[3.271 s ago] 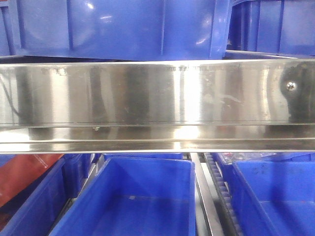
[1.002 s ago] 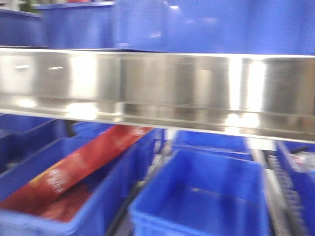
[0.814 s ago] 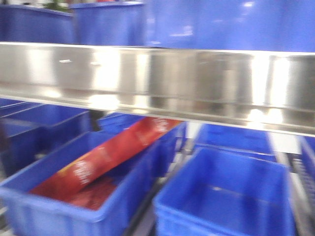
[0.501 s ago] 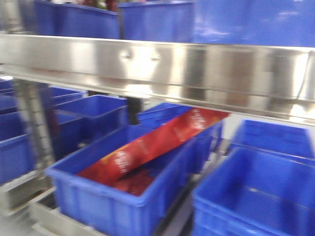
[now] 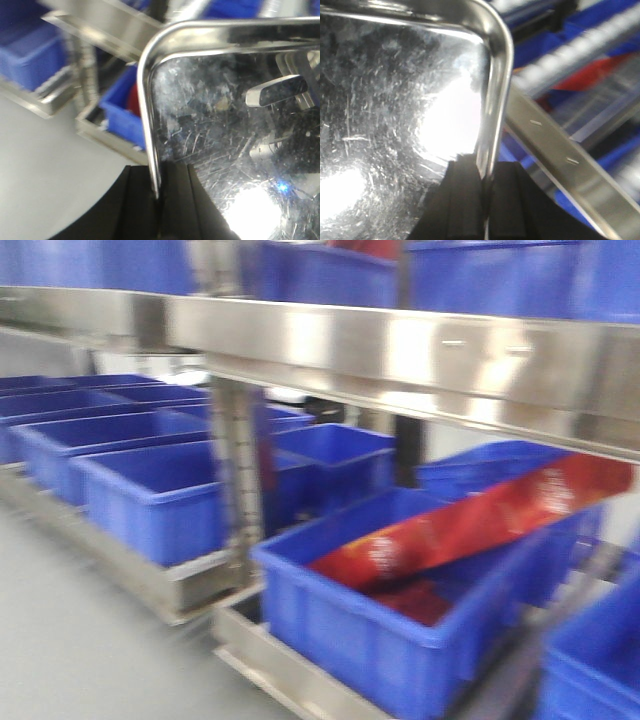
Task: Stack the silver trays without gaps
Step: 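Drive the base away from the rack holding the tray in both grippers, then drive the base past the plant and cone carrying the tray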
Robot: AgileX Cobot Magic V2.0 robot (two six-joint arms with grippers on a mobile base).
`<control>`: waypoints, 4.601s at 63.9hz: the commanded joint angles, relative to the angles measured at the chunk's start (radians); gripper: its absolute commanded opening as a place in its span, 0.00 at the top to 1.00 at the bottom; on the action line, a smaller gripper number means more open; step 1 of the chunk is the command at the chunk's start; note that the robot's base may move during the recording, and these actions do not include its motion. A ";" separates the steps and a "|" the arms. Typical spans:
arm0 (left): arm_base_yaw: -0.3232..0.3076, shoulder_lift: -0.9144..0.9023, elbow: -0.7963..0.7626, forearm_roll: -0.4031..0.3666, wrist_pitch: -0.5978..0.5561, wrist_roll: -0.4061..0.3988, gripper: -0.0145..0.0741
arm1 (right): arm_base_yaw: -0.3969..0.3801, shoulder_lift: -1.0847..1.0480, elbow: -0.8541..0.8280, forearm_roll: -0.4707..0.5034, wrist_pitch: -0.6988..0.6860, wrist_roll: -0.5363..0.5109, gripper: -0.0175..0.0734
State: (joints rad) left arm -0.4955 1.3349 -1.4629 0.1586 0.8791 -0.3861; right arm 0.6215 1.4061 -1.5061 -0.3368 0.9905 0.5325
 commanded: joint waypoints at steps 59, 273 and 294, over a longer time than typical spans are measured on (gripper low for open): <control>-0.007 -0.014 -0.006 0.010 -0.037 0.012 0.85 | -0.001 -0.010 -0.004 -0.035 -0.010 -0.023 0.88; -0.007 -0.011 -0.006 0.031 -0.038 0.012 0.85 | -0.001 -0.010 -0.004 -0.035 -0.051 -0.023 0.88; -0.005 -0.011 -0.006 0.102 -0.038 0.012 0.85 | -0.001 -0.010 -0.004 -0.035 -0.155 -0.023 0.88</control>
State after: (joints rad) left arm -0.4955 1.3349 -1.4620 0.2296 0.8692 -0.3861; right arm 0.6215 1.4061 -1.5043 -0.3395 0.9095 0.5325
